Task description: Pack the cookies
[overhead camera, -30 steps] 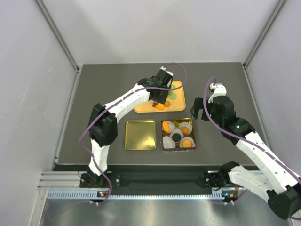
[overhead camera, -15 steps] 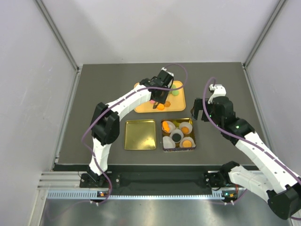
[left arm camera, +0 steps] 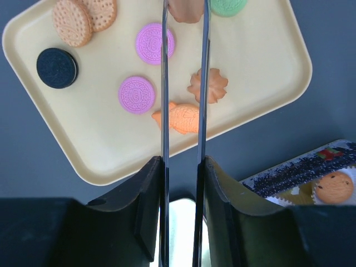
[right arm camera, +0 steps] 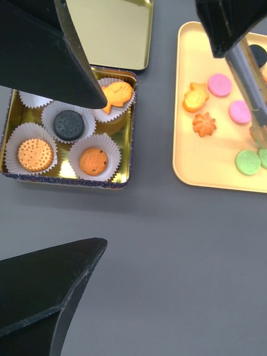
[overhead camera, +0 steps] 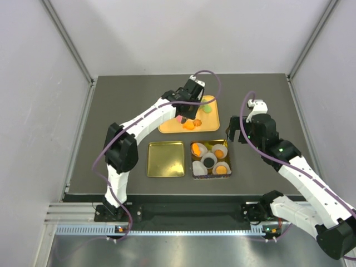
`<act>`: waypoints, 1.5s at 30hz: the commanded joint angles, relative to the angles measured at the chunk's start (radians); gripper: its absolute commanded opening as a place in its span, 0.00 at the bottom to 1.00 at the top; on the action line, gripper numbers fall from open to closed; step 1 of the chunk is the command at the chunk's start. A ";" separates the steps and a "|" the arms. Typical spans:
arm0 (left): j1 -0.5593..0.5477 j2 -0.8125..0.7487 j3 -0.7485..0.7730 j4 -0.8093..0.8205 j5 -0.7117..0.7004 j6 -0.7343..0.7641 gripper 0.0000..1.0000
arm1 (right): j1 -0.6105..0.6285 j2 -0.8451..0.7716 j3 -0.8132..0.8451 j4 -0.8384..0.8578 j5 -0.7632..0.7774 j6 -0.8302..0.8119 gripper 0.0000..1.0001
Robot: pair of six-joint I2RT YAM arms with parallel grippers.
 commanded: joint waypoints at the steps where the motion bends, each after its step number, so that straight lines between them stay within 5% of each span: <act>1: 0.005 -0.102 0.045 0.022 0.010 0.012 0.33 | -0.011 -0.008 0.008 0.028 -0.004 -0.007 1.00; 14: -0.057 -0.399 -0.228 -0.006 0.100 -0.023 0.33 | -0.013 -0.002 0.015 0.031 -0.011 -0.004 1.00; 26: -0.284 -0.752 -0.486 -0.156 0.051 -0.158 0.34 | -0.014 0.042 0.048 0.053 -0.028 0.001 1.00; 35: -0.440 -0.829 -0.619 -0.207 0.031 -0.256 0.34 | -0.014 0.070 0.054 0.058 -0.030 -0.001 1.00; 45: -0.473 -0.886 -0.681 -0.251 0.040 -0.264 0.34 | -0.014 0.079 0.051 0.059 -0.024 -0.004 1.00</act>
